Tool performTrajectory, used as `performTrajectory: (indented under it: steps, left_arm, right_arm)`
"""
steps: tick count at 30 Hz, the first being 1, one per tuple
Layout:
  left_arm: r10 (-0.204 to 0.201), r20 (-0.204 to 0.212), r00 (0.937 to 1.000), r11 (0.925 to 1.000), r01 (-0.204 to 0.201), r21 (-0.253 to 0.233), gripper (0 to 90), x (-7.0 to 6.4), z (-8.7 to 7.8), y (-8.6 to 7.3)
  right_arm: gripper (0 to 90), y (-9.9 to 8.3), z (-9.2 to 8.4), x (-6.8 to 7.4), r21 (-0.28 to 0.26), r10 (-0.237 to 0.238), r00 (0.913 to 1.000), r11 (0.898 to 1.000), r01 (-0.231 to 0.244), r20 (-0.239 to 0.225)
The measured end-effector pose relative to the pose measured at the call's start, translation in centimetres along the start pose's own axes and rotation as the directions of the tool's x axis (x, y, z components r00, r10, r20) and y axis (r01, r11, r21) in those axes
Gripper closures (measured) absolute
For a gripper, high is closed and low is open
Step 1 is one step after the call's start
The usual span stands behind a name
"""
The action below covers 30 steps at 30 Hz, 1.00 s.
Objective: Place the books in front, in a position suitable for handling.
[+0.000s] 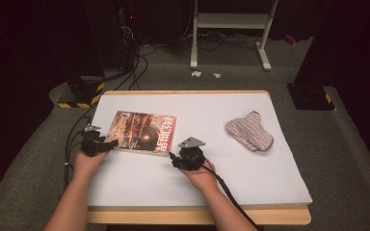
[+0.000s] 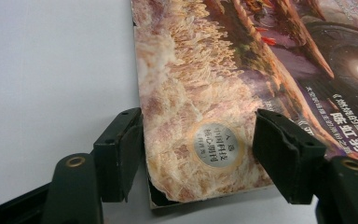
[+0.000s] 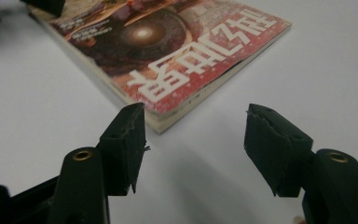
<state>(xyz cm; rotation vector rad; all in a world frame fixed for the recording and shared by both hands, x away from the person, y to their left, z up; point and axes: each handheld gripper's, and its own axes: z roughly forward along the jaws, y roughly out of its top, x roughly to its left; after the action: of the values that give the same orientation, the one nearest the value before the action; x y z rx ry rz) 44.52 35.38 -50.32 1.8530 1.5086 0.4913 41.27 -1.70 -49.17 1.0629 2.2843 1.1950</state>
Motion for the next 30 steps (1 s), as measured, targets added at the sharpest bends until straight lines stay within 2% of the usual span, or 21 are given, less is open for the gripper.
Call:
performTrajectory:
  steps: [1, 2, 3, 5, 6, 7, 8, 9, 12, 13, 16, 20, 21, 22, 23, 26, 29, 30]
  left_arm:
    - [0.002, -0.003, 1.0000, 1.0000, -0.002, 0.000, 33.8, 0.0, 0.0, 0.0]
    - [0.002, -0.003, 1.0000, 1.0000, -0.002, 0.000, 33.8, 0.0, 0.0, 0.0]
    - [0.002, -0.004, 1.0000, 1.0000, -0.002, -0.001, 33.8, -0.1, 0.0, 0.0]
    - [0.003, -0.006, 1.0000, 1.0000, -0.003, -0.005, 33.8, -0.2, 0.0, -0.1]
    - [0.003, -0.006, 1.0000, 1.0000, -0.003, -0.005, 33.8, -0.2, 0.0, -0.1]
    - [0.004, -0.005, 1.0000, 1.0000, -0.004, -0.007, 33.8, -0.2, 0.0, -0.1]
    - [0.004, -0.005, 1.0000, 1.0000, -0.004, -0.007, 33.8, -0.2, 0.0, -0.1]
    - [0.006, -0.006, 1.0000, 1.0000, -0.006, -0.008, 33.8, -0.2, 0.0, -0.2]
    - [0.013, -0.004, 0.9999, 0.9999, -0.013, -0.003, 33.8, -0.3, -0.1, -0.2]
    - [0.016, 0.003, 0.9999, 0.9999, -0.016, 0.003, 33.8, -0.5, -0.1, -0.2]
    - [0.024, -0.005, 0.9997, 0.9997, -0.024, 0.005, 34.0, -0.7, -0.2, -0.2]
    - [0.044, -0.005, 0.9990, 0.9990, -0.044, 0.011, 34.1, -1.3, -0.4, -0.4]
    - [0.067, -0.011, 0.9977, 0.9976, -0.067, 0.020, 34.4, -1.7, -0.5, -0.4]
    - [0.067, -0.011, 0.9977, 0.9976, -0.067, 0.020, 34.6, -1.7, -0.5, -0.4]
    - [0.098, -0.021, 0.9950, 0.9949, -0.097, 0.024, 34.8, -2.4, -0.7, -0.5]
    - [0.121, -0.027, 0.9923, 0.9924, -0.120, 0.027, 35.4, -3.2, -0.9, -0.7]
    - [0.137, -0.012, 0.9905, 0.9901, -0.137, 0.032, 36.1, -4.5, -1.3, -1.2]
    - [0.137, -0.012, 0.9905, 0.9901, -0.137, 0.032, 36.2, -4.5, -1.3, -1.2]
  right_arm:
    - [37.4, 0.6, 0.9, 0.0, 0.003, 0.036, 0.9993, 0.999, -0.036, 0.001]
    - [37.4, 0.6, 0.9, 0.0, 0.003, 0.036, 0.9993, 0.999, -0.036, 0.001]
    - [34.9, 1.3, 1.9, -0.3, 0.025, 0.096, 0.9949, 0.995, -0.095, -0.031]
    - [32.5, 1.9, 3.2, -0.5, 0.048, 0.147, 0.9876, 0.988, -0.145, -0.053]
    - [32.5, 1.9, 3.2, -0.5, 0.048, 0.147, 0.9876, 0.988, -0.145, -0.053]
    - [30.8, 2.2, 4.2, -0.5, 0.076, 0.158, 0.9863, 0.985, -0.154, -0.047]
    - [30.8, 2.2, 4.2, -0.5, 0.076, 0.158, 0.9863, 0.985, -0.154, -0.047]
    - [29.9, 2.5, 5.1, -0.3, 0.114, 0.168, 0.9853, 0.980, -0.163, -0.033]
    - [30.1, 2.6, 5.7, -0.2, 0.133, 0.176, 0.9836, 0.977, -0.170, -0.037]
    - [33.6, 2.7, 5.7, 0.0, 0.133, 0.172, 0.9846, 0.977, -0.166, -0.033]
    - [35.6, 2.6, 5.7, 0.1, 0.138, 0.160, 0.9868, 0.978, -0.155, -0.023]
    - [37.3, 2.6, 5.3, 0.1, 0.152, 0.146, 0.9893, 0.978, -0.143, -0.006]
    - [37.6, 2.4, 5.1, 0.1, 0.154, 0.142, 0.9898, 0.978, -0.140, -0.003]
    - [37.6, 2.4, 5.1, 0.1, 0.154, 0.142, 0.9898, 0.978, -0.140, -0.003]
    - [37.7, 2.2, 4.8, 0.0, 0.154, 0.140, 0.9901, 0.978, -0.138, -0.002]
    - [37.8, 1.9, 4.3, -0.1, 0.156, 0.144, 0.9896, 0.977, -0.143, 0.003]
    - [38.3, 1.1, 3.2, -0.5, 0.149, 0.149, 0.9888, 0.978, -0.149, 0.010]
    - [38.3, 1.1, 3.2, -0.5, 0.149, 0.149, 0.9888, 0.978, -0.149, 0.010]
